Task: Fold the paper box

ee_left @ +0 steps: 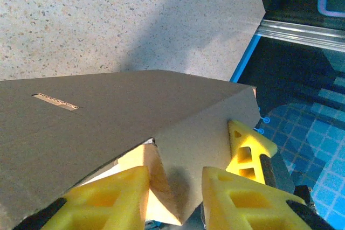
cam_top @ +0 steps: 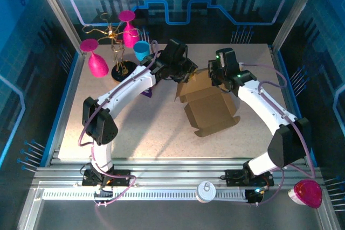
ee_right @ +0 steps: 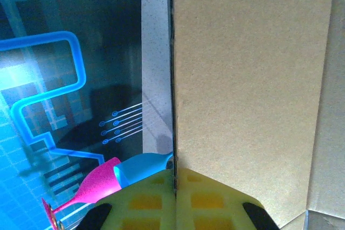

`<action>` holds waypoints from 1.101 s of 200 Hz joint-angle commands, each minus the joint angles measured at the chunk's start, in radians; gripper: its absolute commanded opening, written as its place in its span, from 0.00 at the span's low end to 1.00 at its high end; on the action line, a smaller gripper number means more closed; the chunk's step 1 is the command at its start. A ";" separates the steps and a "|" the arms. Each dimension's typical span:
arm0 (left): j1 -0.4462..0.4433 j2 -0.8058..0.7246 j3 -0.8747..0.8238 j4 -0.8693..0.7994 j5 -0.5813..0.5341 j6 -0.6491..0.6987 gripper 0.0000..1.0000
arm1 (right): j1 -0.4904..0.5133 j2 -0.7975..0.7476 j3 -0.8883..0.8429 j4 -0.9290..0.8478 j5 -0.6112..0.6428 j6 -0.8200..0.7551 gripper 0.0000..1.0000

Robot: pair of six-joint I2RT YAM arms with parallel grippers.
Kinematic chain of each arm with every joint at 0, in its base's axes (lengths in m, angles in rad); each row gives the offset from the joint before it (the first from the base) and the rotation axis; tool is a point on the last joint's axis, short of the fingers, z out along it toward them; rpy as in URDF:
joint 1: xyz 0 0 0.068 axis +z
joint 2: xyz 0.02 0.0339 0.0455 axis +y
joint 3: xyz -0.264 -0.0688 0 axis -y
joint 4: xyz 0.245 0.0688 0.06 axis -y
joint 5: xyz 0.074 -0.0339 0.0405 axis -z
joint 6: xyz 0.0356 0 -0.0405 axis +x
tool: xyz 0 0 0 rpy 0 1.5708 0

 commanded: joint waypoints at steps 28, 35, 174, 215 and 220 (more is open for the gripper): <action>0.018 0.004 -0.006 -0.003 -0.007 -0.005 0.24 | 0.009 -0.048 -0.033 0.050 -0.017 0.039 0.00; 0.020 0.000 -0.011 0.001 -0.006 -0.008 0.22 | 0.011 -0.049 -0.039 0.054 -0.020 0.041 0.00; 0.101 -0.090 -0.197 0.102 0.092 -0.046 0.00 | -0.111 -0.077 -0.363 0.627 -0.266 0.000 0.55; 0.143 -0.102 -0.255 0.152 0.171 -0.056 0.00 | -0.117 -0.009 -0.450 0.857 -0.338 0.029 0.57; 0.145 -0.102 -0.256 0.155 0.177 -0.056 0.00 | -0.121 0.004 -0.451 0.885 -0.343 0.031 0.57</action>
